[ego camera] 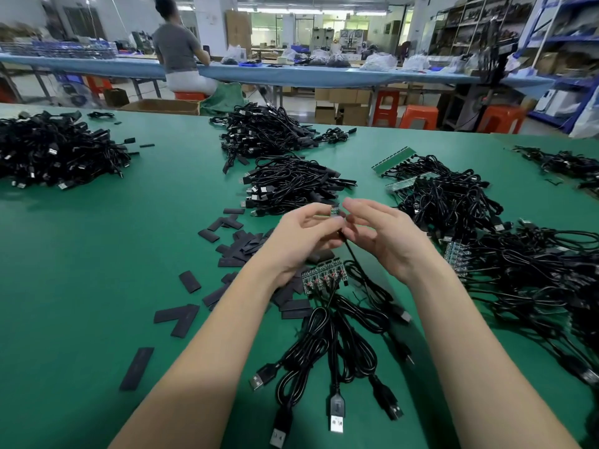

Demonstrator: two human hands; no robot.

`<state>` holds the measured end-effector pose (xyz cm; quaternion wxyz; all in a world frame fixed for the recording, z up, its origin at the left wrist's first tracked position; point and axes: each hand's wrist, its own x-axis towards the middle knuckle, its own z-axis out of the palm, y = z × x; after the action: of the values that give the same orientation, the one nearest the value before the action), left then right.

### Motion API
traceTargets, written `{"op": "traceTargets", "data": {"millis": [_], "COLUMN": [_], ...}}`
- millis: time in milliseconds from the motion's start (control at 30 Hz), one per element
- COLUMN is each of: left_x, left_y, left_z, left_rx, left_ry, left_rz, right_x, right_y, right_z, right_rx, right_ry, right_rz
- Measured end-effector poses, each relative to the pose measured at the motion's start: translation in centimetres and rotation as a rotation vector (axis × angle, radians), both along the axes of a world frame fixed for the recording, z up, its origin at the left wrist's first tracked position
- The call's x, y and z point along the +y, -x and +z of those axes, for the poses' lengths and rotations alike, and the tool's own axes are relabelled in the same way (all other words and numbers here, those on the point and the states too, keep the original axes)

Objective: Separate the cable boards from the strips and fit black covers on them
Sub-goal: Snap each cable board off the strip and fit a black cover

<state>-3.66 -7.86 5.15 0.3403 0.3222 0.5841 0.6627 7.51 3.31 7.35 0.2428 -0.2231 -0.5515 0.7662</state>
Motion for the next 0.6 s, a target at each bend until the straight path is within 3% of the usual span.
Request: {"op": "traceTargets", "data": {"millis": [100, 200, 267, 433, 600], "left_x": [-0.5, -1.0, -1.2, -1.7, -1.8], "left_y": [0.8, 1.4, 1.7, 2.2, 2.0], "left_z": [0.1, 0.8, 1.0, 0.8, 0.7], "left_rx": [-0.184, -0.339, -0.351, -0.212, -0.101], "left_ry": [-0.105, -0.204, -0.228, -0.169, -0.144], "left_rz": [0.046, 0.031, 0.01, -0.005, 0.017], "right_x": [0.3, 0.9, 0.9, 0.0, -0.2], "right_y": [0.6, 1.1, 1.4, 2.7, 3.4], "right_z": [-0.8, -2.5, -3.2, -3.6, -4.4], "right_rx": [-0.044, -0.285, -0.4, -0.425, -0.424], "right_ry": [-0.095, -0.613, -0.839, -0.962, -1.007], "right_rz": [-0.079, -0.102, -0.021, 0.16, 0.131]}}
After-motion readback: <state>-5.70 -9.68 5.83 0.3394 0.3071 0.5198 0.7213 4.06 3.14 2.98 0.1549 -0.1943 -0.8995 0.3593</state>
